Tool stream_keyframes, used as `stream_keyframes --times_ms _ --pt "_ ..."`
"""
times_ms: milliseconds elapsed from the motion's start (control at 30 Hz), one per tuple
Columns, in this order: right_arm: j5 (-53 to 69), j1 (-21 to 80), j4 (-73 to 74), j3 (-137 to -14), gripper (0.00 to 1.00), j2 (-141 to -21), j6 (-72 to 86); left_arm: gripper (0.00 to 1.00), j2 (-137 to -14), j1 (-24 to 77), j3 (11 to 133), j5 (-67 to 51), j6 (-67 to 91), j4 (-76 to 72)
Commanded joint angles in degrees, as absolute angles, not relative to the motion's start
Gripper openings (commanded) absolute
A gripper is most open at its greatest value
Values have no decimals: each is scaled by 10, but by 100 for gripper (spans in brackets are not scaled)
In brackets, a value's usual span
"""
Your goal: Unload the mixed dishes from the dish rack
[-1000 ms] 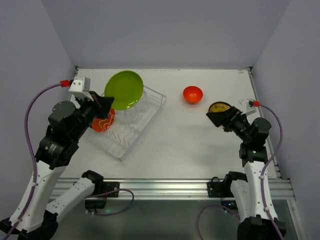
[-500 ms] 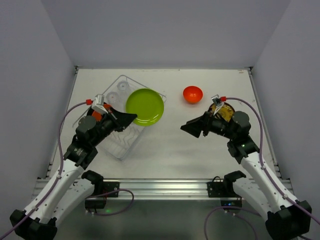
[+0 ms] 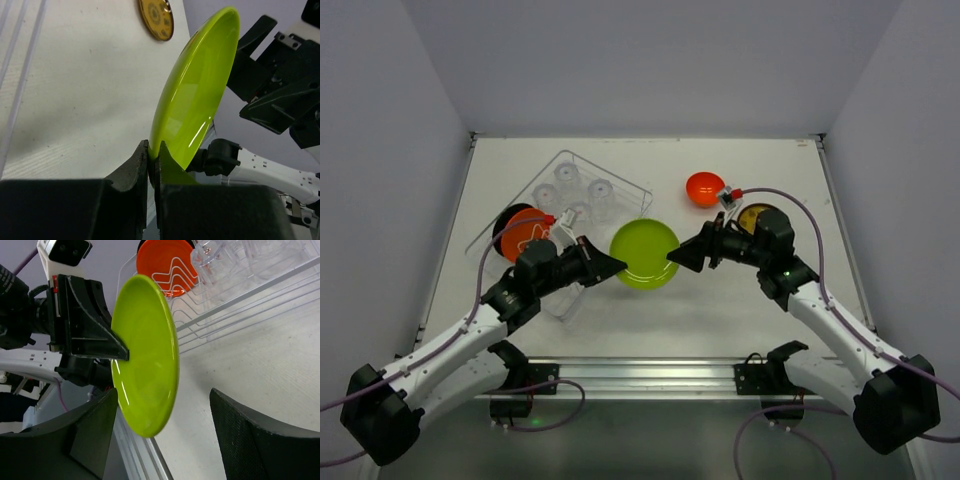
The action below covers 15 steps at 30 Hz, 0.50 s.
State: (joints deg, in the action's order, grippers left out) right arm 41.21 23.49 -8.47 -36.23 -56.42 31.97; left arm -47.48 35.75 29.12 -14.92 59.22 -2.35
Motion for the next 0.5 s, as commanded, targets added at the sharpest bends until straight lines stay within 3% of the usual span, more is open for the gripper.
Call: stream_keyframes --times_ms 0,167,267,400,467 --pt "390 237 -108 -385 75 -573 297 0 -490 390 292 -122 596 -76" --pt "343 237 -84 -383 67 -574 277 0 -514 421 301 -114 596 -95" --pt "347 238 -85 -378 49 -568 272 0 -516 434 304 -106 588 -94" --pt "343 237 -98 -363 12 -555 274 0 -512 436 306 -104 576 -81" --pt "344 237 -92 -363 0 -552 271 0 -510 436 310 -98 571 -75"
